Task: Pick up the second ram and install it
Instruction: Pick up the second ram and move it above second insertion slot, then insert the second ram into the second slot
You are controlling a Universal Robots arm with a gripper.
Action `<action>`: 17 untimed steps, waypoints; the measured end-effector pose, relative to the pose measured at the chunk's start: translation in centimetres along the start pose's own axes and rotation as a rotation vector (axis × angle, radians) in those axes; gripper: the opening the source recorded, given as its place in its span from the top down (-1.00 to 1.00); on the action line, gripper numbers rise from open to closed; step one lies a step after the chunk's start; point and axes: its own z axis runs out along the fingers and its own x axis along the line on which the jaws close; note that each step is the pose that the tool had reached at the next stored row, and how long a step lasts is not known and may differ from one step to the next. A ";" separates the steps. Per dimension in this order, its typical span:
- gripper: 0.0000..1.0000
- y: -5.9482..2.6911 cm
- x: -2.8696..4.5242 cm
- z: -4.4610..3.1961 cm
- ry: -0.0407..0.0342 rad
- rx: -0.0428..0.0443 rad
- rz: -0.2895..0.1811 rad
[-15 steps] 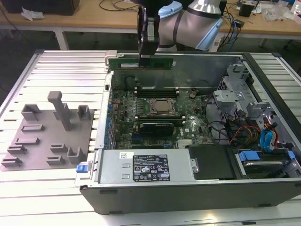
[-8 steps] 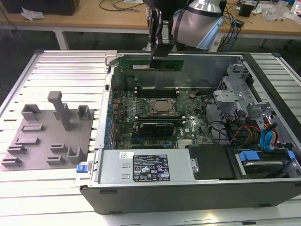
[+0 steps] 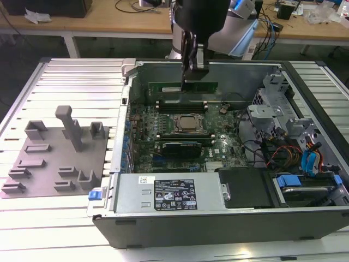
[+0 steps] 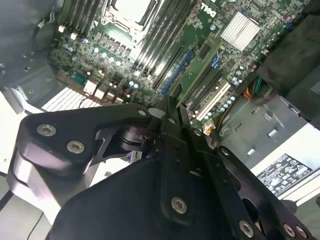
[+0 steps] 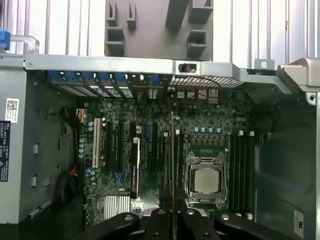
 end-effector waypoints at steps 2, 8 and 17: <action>0.78 -0.02 0.17 0.60 0.0000 0.0000 0.000; 0.78 -0.12 0.23 1.47 0.0001 0.0000 0.000; 0.78 -0.14 0.23 1.48 0.0000 0.0000 0.000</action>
